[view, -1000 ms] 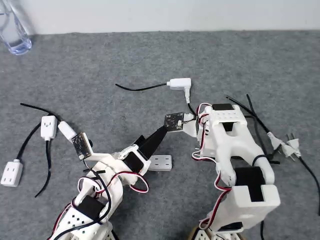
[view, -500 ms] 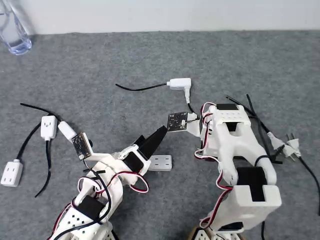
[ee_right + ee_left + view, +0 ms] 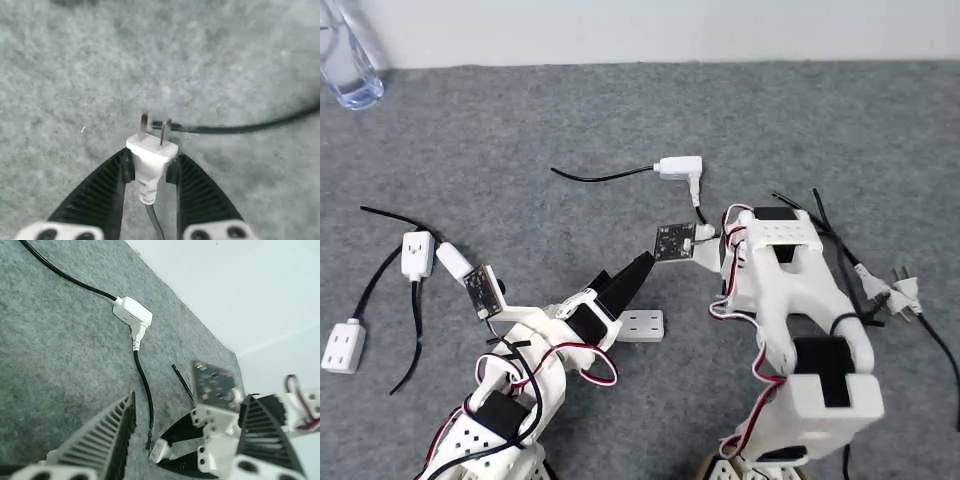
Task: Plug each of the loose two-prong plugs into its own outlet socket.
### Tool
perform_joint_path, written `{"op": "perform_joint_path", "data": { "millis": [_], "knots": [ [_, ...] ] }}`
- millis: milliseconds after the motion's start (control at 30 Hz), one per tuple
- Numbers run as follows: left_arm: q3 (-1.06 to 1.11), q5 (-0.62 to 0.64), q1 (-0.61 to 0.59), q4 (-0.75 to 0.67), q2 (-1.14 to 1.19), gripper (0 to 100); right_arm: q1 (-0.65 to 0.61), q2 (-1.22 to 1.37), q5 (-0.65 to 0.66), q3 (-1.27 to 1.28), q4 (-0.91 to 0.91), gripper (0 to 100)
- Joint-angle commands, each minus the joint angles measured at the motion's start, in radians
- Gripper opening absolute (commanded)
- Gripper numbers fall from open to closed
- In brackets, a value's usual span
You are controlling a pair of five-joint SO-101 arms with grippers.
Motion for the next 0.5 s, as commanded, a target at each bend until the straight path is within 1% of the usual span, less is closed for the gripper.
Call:
{"op": "perform_joint_path", "data": {
  "millis": [0,100,167,300,467],
  "knots": [
    [-0.007,-0.009,0.005,-0.023,-0.008,32,-0.012,-0.124,-0.015,-0.06,0.048,0.9],
    [-0.007,-0.057,0.0,-0.021,-0.008,32,-0.038,-0.196,-0.025,-0.06,0.105,0.9],
    [-0.007,-0.064,0.0,-0.02,-0.008,32,-0.05,-0.239,-0.031,-0.06,0.137,0.9],
    [-0.007,-0.066,0.006,-0.018,-0.008,32,-0.079,-0.331,-0.1,-0.061,0.185,0.9],
    [-0.007,-0.068,0.008,-0.018,-0.006,32,-0.174,-0.487,-0.204,-0.063,0.232,0.9]
  ]
}}
